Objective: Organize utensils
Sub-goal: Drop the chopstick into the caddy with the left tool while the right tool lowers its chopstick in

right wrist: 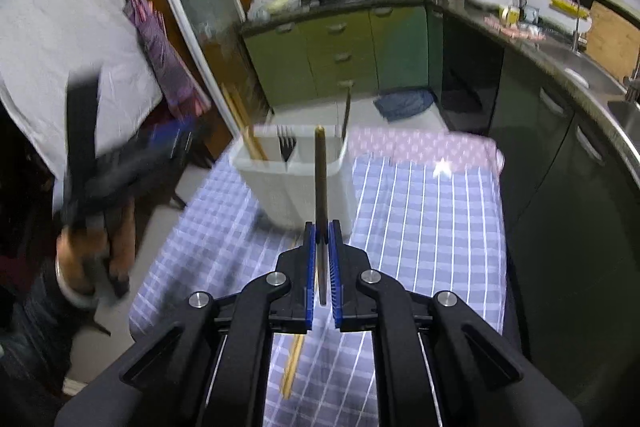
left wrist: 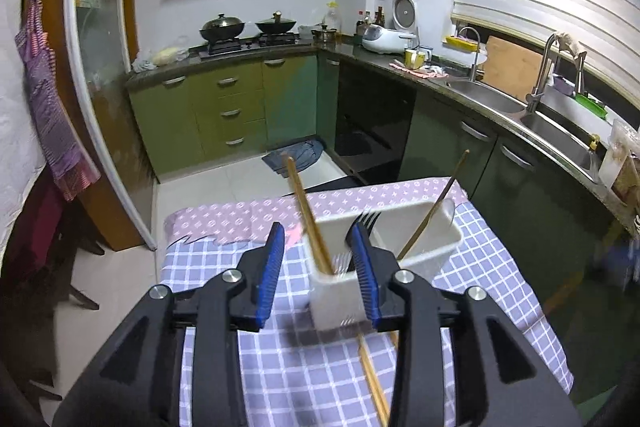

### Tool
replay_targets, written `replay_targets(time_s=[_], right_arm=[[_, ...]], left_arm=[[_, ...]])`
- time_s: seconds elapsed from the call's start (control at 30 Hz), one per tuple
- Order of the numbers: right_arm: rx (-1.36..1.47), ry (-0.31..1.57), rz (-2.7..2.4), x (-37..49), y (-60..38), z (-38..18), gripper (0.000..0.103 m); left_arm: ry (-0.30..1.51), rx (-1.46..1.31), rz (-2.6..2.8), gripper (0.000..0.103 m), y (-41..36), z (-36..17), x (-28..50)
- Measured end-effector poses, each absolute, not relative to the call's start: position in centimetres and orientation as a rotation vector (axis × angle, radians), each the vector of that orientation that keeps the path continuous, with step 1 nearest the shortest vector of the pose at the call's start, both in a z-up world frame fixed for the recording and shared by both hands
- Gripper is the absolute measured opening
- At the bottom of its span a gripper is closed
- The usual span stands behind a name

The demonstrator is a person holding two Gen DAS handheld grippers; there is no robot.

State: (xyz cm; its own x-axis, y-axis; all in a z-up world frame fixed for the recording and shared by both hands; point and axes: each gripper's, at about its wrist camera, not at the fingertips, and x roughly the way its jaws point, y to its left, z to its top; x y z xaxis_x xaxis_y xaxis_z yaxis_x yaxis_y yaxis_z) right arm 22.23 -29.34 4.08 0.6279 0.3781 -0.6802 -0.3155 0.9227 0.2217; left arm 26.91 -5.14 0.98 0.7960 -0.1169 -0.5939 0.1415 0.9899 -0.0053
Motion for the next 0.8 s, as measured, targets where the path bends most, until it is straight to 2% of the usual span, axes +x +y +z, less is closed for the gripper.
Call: replay_targets(time_s=[0.2, 0.33, 0.53, 0.8], right_arm=[[0.143, 0.651, 0.386, 25.3, -29.3, 10.7, 0.007], [0.171, 0.619, 0.365, 28.5, -28.7, 12.5, 0.007], [0.154, 0.71, 0.34, 33.2, -26.4, 9.2, 0.007], [0.107, 0.819, 0.336, 35.2, -24.0, 3.6, 0.009]], left_arm=[[0.661, 0.05, -0.131, 0.037, -3.1, 0.6, 21.6], [0.692, 0.061, -0.126, 0.037, -2.1, 0.2, 19.6], [0.719, 0.063, -0.129, 0.037, -1.3, 0.0, 18.4], [0.743, 0.073, -0.141, 0.037, -1.6, -0.6, 18.5]])
